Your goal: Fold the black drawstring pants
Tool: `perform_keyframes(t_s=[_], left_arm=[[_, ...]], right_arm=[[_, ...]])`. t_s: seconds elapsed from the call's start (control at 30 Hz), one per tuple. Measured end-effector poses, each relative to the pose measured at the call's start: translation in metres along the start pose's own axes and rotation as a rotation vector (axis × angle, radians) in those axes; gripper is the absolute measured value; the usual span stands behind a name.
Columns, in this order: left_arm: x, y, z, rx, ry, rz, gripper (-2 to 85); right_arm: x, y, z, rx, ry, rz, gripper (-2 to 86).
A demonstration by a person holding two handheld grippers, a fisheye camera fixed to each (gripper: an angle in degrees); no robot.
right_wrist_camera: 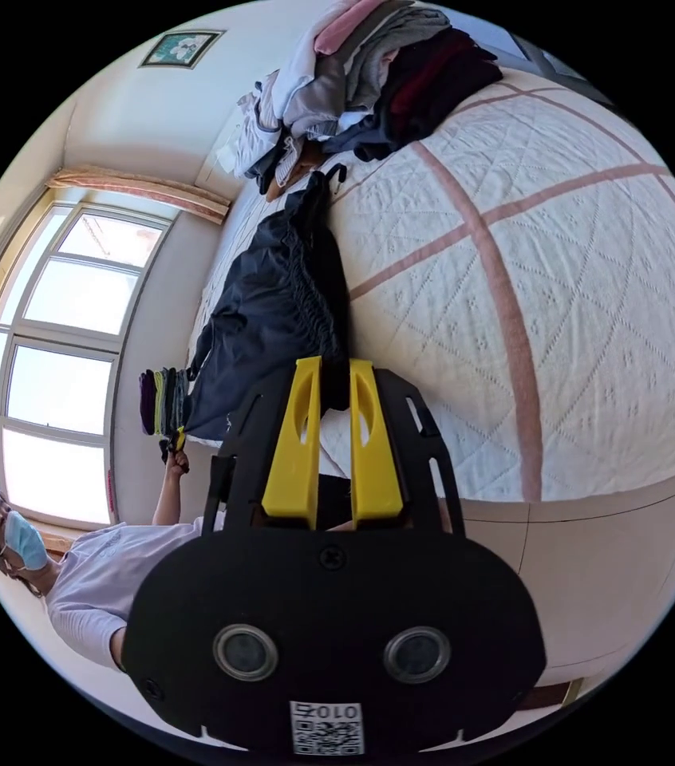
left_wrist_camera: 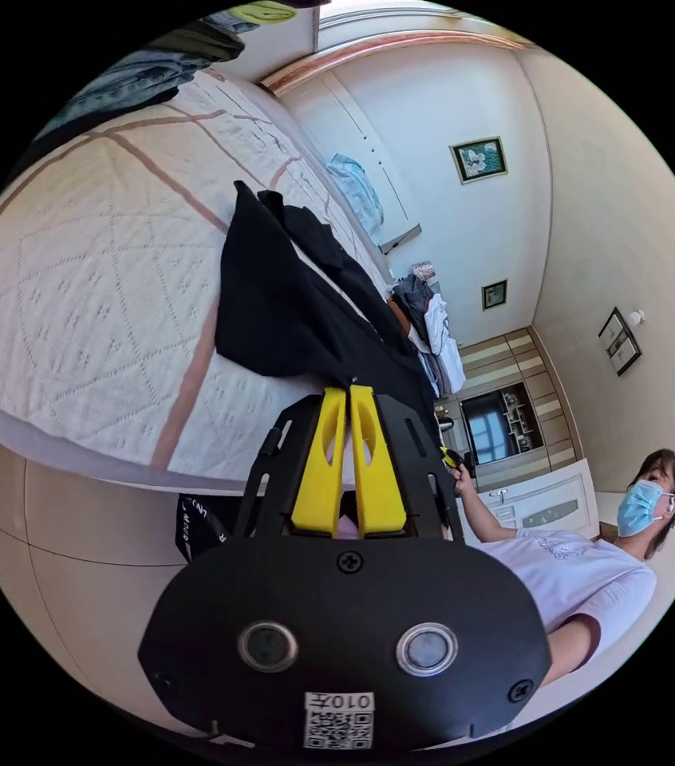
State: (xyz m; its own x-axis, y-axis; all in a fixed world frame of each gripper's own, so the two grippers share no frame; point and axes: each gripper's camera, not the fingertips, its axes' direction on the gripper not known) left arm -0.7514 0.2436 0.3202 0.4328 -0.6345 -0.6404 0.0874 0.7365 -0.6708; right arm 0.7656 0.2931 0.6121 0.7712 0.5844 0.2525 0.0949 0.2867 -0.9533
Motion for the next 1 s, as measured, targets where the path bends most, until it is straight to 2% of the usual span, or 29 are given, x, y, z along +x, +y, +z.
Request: perform_keyframes(t_s=[0.1,0.17,0.23,0.3,0.43,0.53,0.6,0.77,0.83,0.9,0.97,1.0], left_arm=[[0.001,0.008,-0.011,0.044,0.065,-0.019,0.1],[-0.004,0.008,-0.008,-0.01,-0.017,-0.058,0.3],[0.0,0.01,-0.009,-0.01,-0.025,-0.025,0.4],[0.006,0.013,-0.009,-0.014,-0.04,0.013,0.7],[-0.001,0.026,-0.01,-0.051,-0.177,-0.042,1.7],[-0.008,0.045,-0.018,-0.01,-0.189,-0.085,3.1],[-0.013,0.059,-0.028,0.061,-0.202,-0.121,3.9],[-0.014,0.07,-0.048,0.272,-0.241,-0.16,5.5],[-0.007,0.064,-0.046,0.29,-0.293,-0.132,5.8],[0.012,0.058,-0.038,0.295,-0.419,-0.045,6.0],[0.032,0.051,-0.016,0.217,-0.581,0.056,6.0],[0.036,0.05,-0.011,0.2,-0.607,0.083,6.0]], right_arm=[[-0.005,0.001,0.004,-0.023,0.003,0.046,7.2],[-0.008,0.002,0.005,-0.026,0.013,0.061,7.3],[-0.014,0.006,0.006,-0.011,0.033,0.068,7.3],[-0.027,0.013,0.005,0.023,0.152,0.058,7.2],[-0.052,0.029,0.004,0.112,0.306,0.031,7.0],[-0.097,0.045,0.01,0.244,0.516,-0.062,7.2],[-0.144,0.057,0.024,0.364,0.631,-0.215,7.5],[-0.227,0.064,0.079,0.367,0.474,-0.431,8.0],[-0.249,0.068,0.103,0.368,0.388,-0.48,8.0],[-0.272,0.074,0.136,0.345,0.306,-0.529,8.0],[-0.286,0.079,0.157,0.318,0.264,-0.559,8.1],[-0.292,0.083,0.169,0.298,0.242,-0.575,8.1]])
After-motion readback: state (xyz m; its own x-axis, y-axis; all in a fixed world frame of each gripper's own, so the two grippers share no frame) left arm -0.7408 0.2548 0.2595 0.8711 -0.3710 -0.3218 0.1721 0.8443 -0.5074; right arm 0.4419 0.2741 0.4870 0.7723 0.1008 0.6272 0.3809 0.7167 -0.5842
